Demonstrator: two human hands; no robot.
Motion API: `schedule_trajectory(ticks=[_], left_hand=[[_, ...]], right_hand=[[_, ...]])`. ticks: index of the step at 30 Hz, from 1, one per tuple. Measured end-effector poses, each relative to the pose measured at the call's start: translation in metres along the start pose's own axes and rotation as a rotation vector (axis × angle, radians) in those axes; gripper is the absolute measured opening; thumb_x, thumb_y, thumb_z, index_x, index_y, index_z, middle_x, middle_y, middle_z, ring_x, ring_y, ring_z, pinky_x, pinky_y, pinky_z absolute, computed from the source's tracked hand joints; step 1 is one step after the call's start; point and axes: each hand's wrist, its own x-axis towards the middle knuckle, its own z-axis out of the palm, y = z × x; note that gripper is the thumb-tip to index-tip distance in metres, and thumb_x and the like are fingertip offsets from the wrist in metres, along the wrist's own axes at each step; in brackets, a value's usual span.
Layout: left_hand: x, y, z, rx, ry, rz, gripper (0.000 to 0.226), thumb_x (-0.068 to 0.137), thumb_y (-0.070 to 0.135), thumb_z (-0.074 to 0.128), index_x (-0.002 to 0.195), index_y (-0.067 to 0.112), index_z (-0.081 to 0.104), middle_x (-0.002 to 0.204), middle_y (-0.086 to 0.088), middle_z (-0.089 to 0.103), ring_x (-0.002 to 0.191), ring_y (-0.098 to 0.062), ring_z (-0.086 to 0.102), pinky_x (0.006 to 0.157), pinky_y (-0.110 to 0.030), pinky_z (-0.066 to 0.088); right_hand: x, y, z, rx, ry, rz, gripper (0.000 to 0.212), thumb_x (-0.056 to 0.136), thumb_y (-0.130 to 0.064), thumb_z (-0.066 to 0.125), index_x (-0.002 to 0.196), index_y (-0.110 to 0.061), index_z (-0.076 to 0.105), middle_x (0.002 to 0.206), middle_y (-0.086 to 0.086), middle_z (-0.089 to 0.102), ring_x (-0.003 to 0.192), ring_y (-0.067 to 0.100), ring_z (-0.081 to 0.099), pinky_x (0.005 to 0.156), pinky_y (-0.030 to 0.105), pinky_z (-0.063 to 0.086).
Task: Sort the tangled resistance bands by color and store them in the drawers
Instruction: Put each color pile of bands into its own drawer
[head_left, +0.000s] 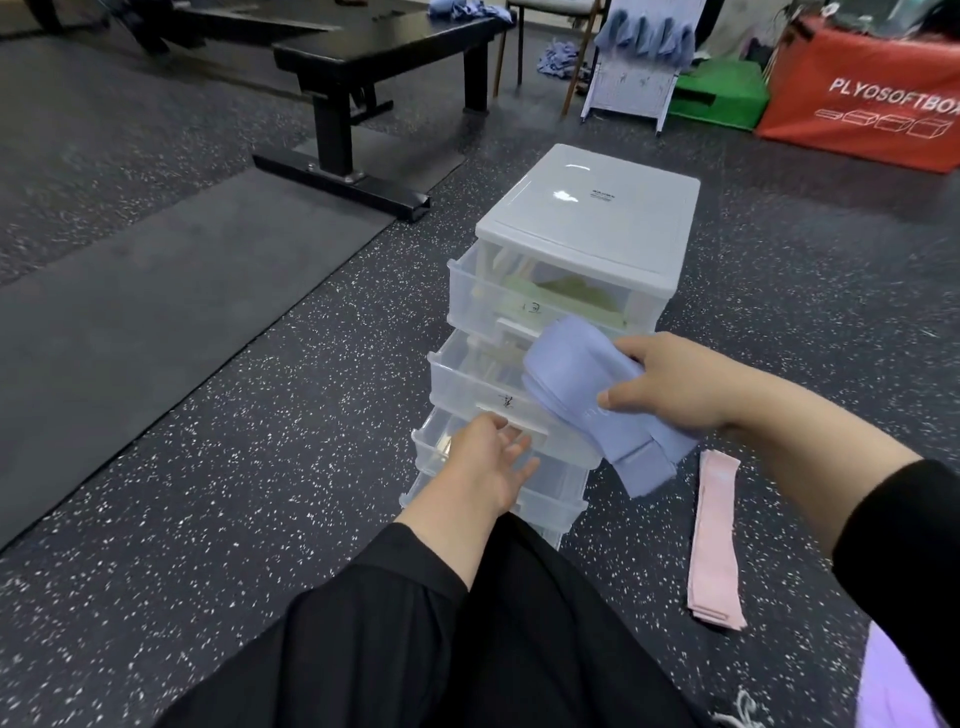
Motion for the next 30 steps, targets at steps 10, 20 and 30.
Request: schedule_trajectory(ticks=[10,20,30], left_hand=[[0.005,-0.007,-0.004,-0.011,0.01,0.008,0.022,0.102,0.011,0.043,0.116,0.011,0.06,0.127,-0.017,0.065,0.125,-0.03,0.059,0.109,-0.053,0.046],[-0.001,-0.009,-0.012,-0.039,0.023,-0.017,0.02,0.102,0.01,0.042,0.107,0.011,0.061,0.106,-0.013,0.064,0.108,-0.029,0.06,0.095,-0.048,0.05],[-0.008,-0.003,-0.022,-0.054,-0.006,-0.044,0.018,0.1,0.006,0.038,0.097,0.01,0.055,0.095,-0.017,0.06,0.098,-0.032,0.06,0.092,-0.046,0.049]], right_hand=[[0.022,-0.003,0.007,-0.052,-0.004,-0.047,0.024,0.082,-0.027,0.077,0.089,-0.011,0.06,0.088,0.013,0.067,0.075,0.024,0.056,0.073,0.039,0.049],[0.048,-0.037,0.017,-0.224,-0.021,-0.084,0.034,0.084,-0.023,0.071,0.073,-0.017,0.039,0.071,0.007,0.05,0.067,0.025,0.044,0.058,0.035,0.035],[0.061,-0.053,0.043,-0.412,0.003,-0.079,0.016,0.088,-0.016,0.059,0.091,-0.021,0.044,0.086,0.0,0.05,0.081,0.03,0.05,0.052,0.029,0.027]])
